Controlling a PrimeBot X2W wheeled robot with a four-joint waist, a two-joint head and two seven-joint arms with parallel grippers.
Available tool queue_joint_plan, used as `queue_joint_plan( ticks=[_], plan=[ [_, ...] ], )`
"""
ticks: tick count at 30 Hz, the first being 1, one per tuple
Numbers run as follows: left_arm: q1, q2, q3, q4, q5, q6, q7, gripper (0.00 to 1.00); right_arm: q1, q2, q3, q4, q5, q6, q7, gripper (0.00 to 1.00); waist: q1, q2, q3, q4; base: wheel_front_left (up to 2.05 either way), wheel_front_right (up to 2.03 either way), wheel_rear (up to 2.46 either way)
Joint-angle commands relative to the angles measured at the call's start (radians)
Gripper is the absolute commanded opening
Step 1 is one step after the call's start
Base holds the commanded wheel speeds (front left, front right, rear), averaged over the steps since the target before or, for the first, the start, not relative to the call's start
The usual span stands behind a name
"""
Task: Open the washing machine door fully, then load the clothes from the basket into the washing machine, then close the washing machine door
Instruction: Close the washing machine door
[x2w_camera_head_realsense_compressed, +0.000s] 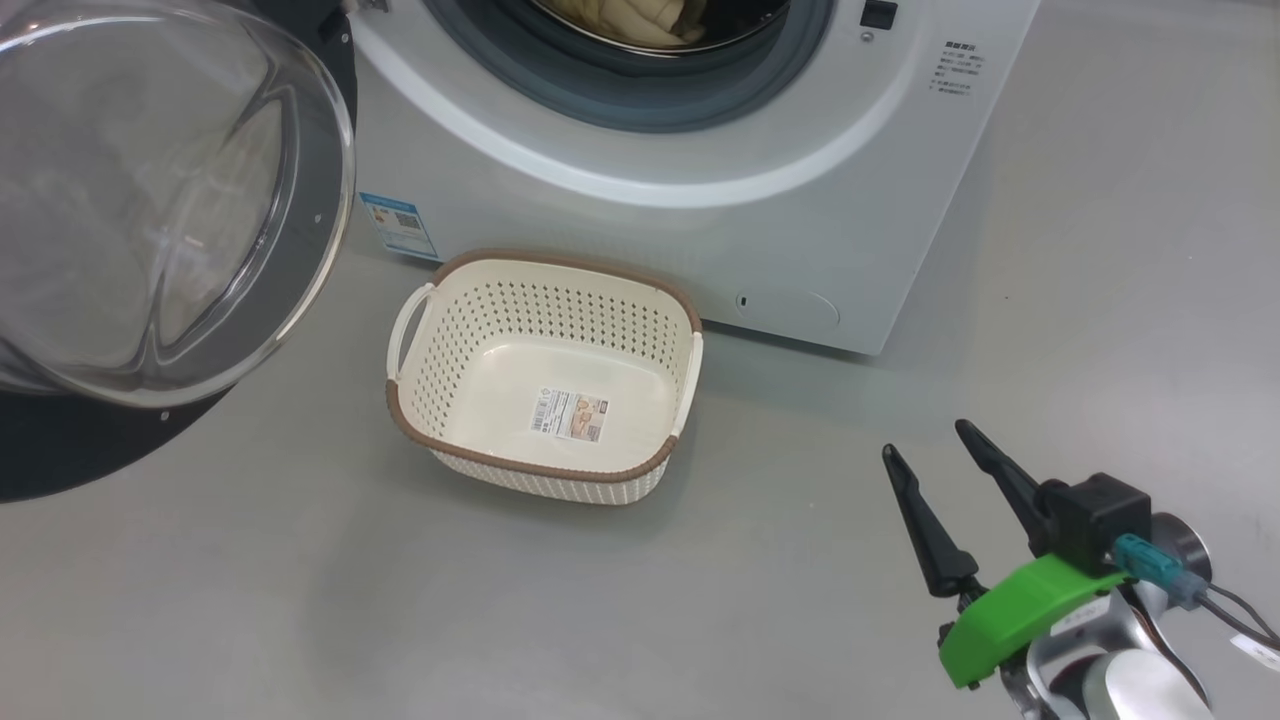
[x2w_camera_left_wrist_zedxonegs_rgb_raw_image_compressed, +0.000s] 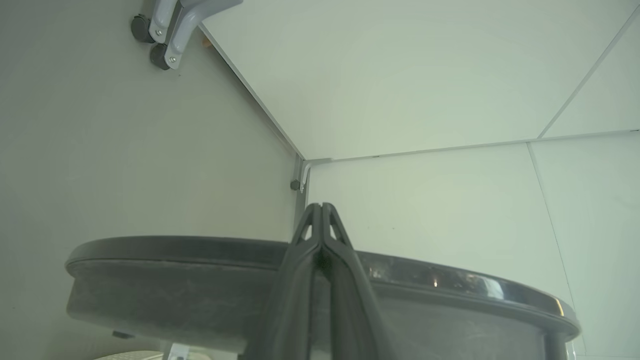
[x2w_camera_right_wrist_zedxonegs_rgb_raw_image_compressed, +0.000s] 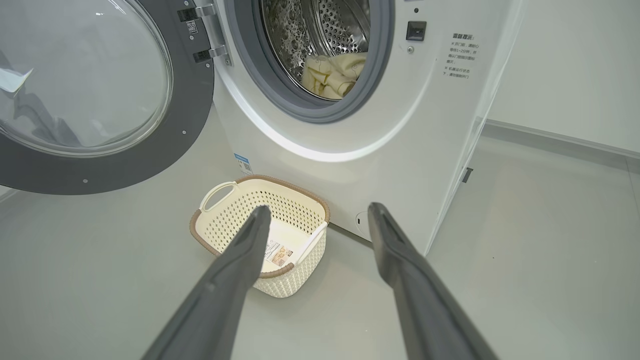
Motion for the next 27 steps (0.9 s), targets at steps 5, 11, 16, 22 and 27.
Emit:
queue_joint_plan(
  ticks=[5, 11, 16, 22, 27],
  plan=[
    [-0.039, 0.073, -0.002, -0.004, 0.001, -0.01, 0.042, 0.0, -0.052, -0.018, 0.012, -0.044, 0.001, 0.0, 0.004, 1.0, 0.0, 0.0, 0.014, -0.001, 0.0, 0.0, 0.0],
    [-0.038, 0.063, -0.022, 0.013, -0.003, -0.016, 0.117, 0.0, -0.054, -0.017, 0.009, -0.046, -0.002, 0.0, 0.006, 1.0, 0.0, 0.0, 0.017, 0.007, 0.0, 0.0, 0.0],
    [-0.026, 0.048, -0.03, 0.003, -0.022, -0.022, 0.205, 0.0, -0.052, -0.013, 0.009, -0.042, -0.003, 0.0, 0.005, 1.0, 0.0, 0.0, 0.008, 0.014, 0.0, 0.0, 0.0],
    [0.004, 0.036, -0.047, -0.021, -0.032, -0.025, 0.304, 0.0, -0.051, -0.01, 0.009, -0.037, -0.002, 0.0, 0.003, 1.0, 0.0, 0.0, -0.001, 0.02, 0.0, 0.0, 0.0],
    [0.017, 0.024, -0.059, -0.033, -0.039, -0.026, 0.367, 0.0, -0.046, -0.006, 0.009, -0.034, -0.003, 0.0, 0.001, 1.0, 0.0, 0.0, -0.003, 0.027, 0.0, 0.0, 0.0]
  ],
)
